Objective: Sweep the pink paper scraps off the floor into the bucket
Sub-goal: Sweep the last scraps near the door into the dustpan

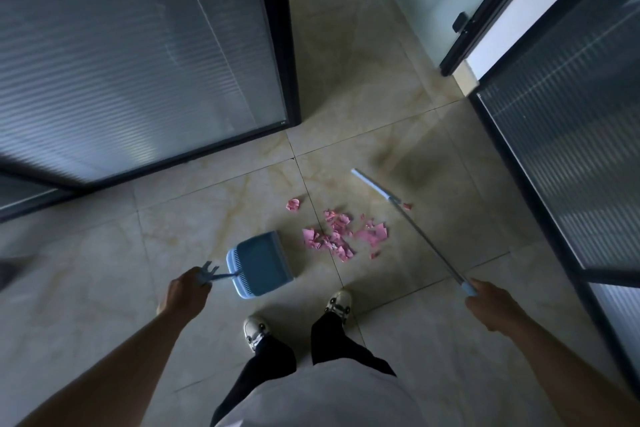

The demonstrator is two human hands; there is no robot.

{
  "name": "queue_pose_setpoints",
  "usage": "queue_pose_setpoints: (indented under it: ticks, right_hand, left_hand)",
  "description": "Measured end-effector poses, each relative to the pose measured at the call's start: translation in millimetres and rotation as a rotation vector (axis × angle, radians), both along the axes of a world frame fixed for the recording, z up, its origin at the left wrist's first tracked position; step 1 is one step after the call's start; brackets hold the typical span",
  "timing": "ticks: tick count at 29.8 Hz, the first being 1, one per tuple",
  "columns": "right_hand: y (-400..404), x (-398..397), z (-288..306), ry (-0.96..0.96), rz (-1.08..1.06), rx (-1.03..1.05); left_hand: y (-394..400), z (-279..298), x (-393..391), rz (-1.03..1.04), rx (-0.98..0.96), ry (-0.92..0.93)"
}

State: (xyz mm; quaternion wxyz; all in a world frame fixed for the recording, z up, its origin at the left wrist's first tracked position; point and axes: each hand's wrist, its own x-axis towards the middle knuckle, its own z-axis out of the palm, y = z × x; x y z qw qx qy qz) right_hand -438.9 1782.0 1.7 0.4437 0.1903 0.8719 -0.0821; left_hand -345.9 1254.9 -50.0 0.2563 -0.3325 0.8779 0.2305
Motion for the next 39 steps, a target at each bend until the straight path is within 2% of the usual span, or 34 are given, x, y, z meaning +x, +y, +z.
queue_pose_setpoints:
  ticks: [4, 8, 17, 26, 34, 39]
  right_hand:
    - [-5.7, 0.8, -9.6, 0.026, -0.146, 0.024]
    - [-31.4, -0.9, -19.1, -0.028, -0.427, -0.037]
    - [-140.2, 22.1, -0.6, -0.144, -0.373, -0.177]
    - [-217.8, 50.2, 2.5, -0.178, -0.481, -0.269]
    - [-218.4, 61.1, 15.6, -0.182, -0.795, -0.418]
    - [-206.5, 74.9, 16.8, -0.115, -0.714, -0.345]
  left_hand:
    - [7.4, -4.2, 11.1, 0.104, 0.037, 0.018]
    - [11.7, -9.2, 15.0, 0.154, 0.049, -0.014]
    - [13.5, -15.6, 15.2, 0.175, 0.064, -0.018]
    - [10.9, -19.1, 16.6, 0.209, 0.124, -0.01]
    - [4.1, -19.4, 39.4, 0.264, 0.173, 0.018]
    - [-0.6, -20.3, 55.0, 0.279, 0.177, 0.0]
